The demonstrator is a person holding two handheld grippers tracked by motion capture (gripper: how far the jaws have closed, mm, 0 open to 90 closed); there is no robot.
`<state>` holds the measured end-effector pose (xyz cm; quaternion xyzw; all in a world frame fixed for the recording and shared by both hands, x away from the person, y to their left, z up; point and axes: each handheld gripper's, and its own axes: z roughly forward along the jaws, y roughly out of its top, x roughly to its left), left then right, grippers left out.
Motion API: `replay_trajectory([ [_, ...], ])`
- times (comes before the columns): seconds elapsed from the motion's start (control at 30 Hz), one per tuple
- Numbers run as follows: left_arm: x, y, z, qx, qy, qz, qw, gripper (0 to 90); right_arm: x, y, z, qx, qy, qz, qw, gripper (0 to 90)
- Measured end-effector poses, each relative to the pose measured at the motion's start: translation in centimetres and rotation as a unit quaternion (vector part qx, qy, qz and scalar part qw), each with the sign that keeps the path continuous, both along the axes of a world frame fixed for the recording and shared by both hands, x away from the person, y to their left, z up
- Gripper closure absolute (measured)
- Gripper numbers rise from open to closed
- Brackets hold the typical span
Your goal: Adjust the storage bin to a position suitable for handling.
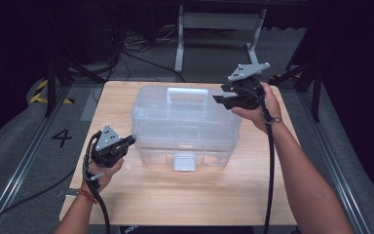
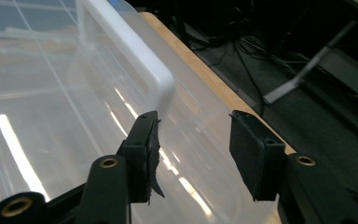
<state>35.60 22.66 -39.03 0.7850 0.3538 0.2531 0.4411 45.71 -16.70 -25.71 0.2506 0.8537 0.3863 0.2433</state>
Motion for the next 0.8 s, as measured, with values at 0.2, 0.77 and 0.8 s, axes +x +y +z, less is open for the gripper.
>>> replay_trajectory([
  [0.2,0.2,0.1,0.8,0.005,-0.005,0.003,1.0000,90.0,-2.3,-3.1,-0.2,0.009,-0.023,-0.010,0.9997,46.0],
  [0.77,1.6,0.1,3.5,0.035,-0.005,0.005,0.9994,90.0,-6.1,-9.9,-3.8,0.063,-0.024,-0.033,0.9972,34.3],
  [0.8,1.7,0.1,3.7,0.038,-0.008,0.005,0.9992,90.0,-6.1,-9.9,-4.2,0.063,-0.022,-0.032,0.9972,33.9],
])
